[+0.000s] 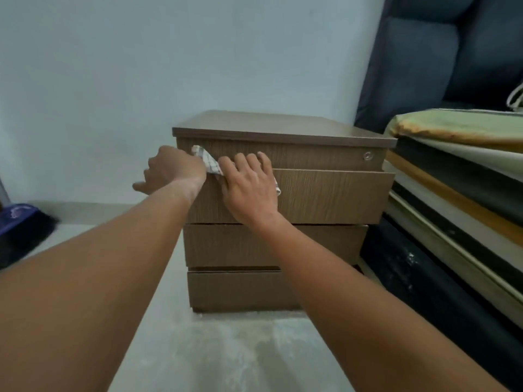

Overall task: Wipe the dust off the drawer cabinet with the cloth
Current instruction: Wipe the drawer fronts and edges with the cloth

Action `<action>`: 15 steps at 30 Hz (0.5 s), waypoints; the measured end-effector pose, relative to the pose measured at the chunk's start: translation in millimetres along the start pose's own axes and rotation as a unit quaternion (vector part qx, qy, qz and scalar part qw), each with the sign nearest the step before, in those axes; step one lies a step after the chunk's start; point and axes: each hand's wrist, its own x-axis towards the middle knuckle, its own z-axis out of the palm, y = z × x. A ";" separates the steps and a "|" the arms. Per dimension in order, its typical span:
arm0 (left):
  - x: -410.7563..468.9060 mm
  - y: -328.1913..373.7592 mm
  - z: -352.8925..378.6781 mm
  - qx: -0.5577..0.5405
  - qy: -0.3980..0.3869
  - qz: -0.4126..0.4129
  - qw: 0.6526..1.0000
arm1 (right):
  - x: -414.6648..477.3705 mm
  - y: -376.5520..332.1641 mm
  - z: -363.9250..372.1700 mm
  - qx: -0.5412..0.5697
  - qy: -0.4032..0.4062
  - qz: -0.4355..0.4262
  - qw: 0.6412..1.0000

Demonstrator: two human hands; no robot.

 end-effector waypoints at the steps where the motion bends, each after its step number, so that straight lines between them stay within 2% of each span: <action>1: -8.6 -0.1 4.6 0.058 0.023 0.091 0.994 | -3.5 12.8 -3.7 -0.002 0.010 0.006 1.000; 4: -42.0 -1.2 27.5 0.131 0.024 0.347 0.928 | -24.0 66.6 -18.1 -0.032 0.022 0.046 0.998; 6: -60.3 2.9 43.5 0.145 0.004 0.438 0.887 | -40.3 109.7 -30.7 -0.049 0.007 0.063 0.997; 11: -84.5 25.4 65.3 0.221 0.024 0.547 0.807 | -75.9 197.9 -58.2 -0.098 -0.002 0.136 0.986; 13: -93.2 32.0 69.0 0.258 0.020 0.550 0.794 | -89.2 219.2 -61.8 -0.079 0.014 0.179 0.981; 15: -98.0 33.3 73.5 0.275 0.024 0.533 0.800 | -104.1 234.1 -61.4 -0.016 0.042 0.261 0.964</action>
